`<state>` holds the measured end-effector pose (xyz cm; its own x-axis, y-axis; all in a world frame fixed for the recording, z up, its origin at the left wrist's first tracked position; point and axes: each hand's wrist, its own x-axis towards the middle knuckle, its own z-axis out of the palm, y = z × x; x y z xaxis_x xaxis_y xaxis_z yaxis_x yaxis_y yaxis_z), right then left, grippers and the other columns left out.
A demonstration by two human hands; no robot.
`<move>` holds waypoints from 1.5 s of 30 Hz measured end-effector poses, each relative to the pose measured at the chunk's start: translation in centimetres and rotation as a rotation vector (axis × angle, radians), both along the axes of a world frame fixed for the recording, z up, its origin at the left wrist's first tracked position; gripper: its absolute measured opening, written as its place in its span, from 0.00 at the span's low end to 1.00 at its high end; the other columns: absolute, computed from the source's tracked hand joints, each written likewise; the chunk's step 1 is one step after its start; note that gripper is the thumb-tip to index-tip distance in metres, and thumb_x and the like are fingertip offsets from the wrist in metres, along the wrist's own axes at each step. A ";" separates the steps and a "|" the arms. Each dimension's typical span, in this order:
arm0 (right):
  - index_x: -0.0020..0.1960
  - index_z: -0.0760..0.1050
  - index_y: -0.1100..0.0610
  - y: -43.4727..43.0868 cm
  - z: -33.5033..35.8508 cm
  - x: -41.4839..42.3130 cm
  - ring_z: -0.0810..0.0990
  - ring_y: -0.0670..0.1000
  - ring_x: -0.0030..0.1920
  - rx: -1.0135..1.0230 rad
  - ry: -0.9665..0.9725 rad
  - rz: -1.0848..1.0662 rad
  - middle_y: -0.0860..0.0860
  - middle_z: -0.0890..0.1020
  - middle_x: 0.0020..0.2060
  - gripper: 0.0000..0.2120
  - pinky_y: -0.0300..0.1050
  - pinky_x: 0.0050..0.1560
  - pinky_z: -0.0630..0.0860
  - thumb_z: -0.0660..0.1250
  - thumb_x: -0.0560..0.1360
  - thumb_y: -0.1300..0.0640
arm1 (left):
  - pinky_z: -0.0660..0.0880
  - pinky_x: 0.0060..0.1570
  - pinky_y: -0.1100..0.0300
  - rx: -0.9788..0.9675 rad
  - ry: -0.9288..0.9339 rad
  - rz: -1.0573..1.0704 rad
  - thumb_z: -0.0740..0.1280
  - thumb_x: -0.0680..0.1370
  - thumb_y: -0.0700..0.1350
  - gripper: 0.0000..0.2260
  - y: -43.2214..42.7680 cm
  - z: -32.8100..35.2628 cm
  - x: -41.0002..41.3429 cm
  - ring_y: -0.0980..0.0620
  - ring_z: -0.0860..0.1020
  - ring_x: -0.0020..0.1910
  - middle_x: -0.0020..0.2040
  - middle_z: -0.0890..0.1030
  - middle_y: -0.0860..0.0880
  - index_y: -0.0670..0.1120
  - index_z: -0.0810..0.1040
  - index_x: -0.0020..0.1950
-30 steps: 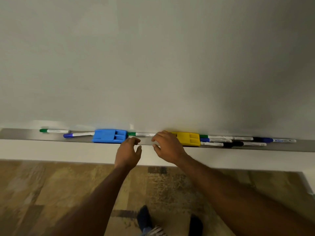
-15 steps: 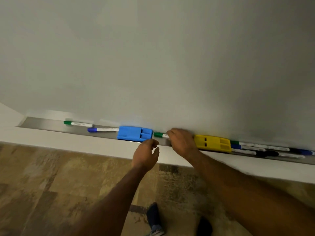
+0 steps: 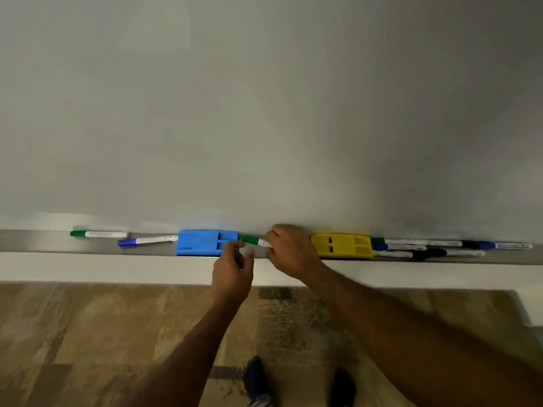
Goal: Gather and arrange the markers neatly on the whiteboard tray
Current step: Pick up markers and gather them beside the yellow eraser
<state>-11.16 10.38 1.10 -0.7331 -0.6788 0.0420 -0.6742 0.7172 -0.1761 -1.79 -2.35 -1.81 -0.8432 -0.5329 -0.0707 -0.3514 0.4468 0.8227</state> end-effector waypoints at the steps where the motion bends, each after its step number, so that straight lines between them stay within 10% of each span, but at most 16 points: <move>1: 0.46 0.78 0.58 0.5 0.4 0.1 0.78 0.55 0.41 -0.040 0.020 0.014 0.54 0.80 0.41 0.08 0.49 0.41 0.74 0.68 0.71 0.55 | 0.71 0.32 0.65 0.112 0.046 0.071 0.66 0.79 0.50 0.08 0.4 0.5 -0.3 0.59 0.78 0.34 0.34 0.78 0.53 0.54 0.71 0.56; 7: 0.46 0.78 0.57 4.6 2.4 1.1 0.78 0.55 0.44 -0.115 0.123 0.022 0.54 0.81 0.42 0.09 0.49 0.43 0.74 0.68 0.69 0.53 | 0.78 0.32 0.64 0.470 0.147 0.128 0.63 0.80 0.49 0.10 4.0 2.4 -2.5 0.50 0.83 0.40 0.45 0.81 0.46 0.46 0.73 0.58; 22: 0.55 0.79 0.60 22.7 2.2 1.4 0.81 0.60 0.44 -0.184 0.032 -0.111 0.58 0.82 0.46 0.10 0.54 0.41 0.79 0.67 0.75 0.57 | 0.79 0.35 0.63 0.737 0.010 -0.187 0.67 0.78 0.40 0.07 19.1 2.6 -5.3 0.50 0.83 0.34 0.36 0.84 0.41 0.36 0.81 0.47; 38: 0.58 0.79 0.57 47.9 0.7 -4.0 0.78 0.58 0.56 -0.202 -0.084 -0.599 0.55 0.80 0.56 0.12 0.52 0.55 0.75 0.68 0.76 0.58 | 0.76 0.40 0.65 0.102 -0.043 -0.566 0.69 0.77 0.45 0.11 32.2 2.0 -8.4 0.59 0.79 0.42 0.45 0.81 0.55 0.48 0.77 0.59; 45: 0.59 0.78 0.57 52.6 -0.4 -7.0 0.78 0.55 0.54 -0.061 -0.113 -0.575 0.54 0.78 0.56 0.11 0.49 0.53 0.77 0.66 0.77 0.58 | 0.63 0.71 0.53 -0.429 -0.030 -1.005 0.65 0.78 0.54 0.26 36.9 2.0 -9.8 0.49 0.65 0.71 0.72 0.68 0.48 0.48 0.65 0.73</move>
<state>-18.14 63.02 0.65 -0.9850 -0.1698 -0.0312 -0.1547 0.9483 -0.2770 -11.58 34.60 0.17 -0.9082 0.4124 -0.0709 0.3169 0.7883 0.5274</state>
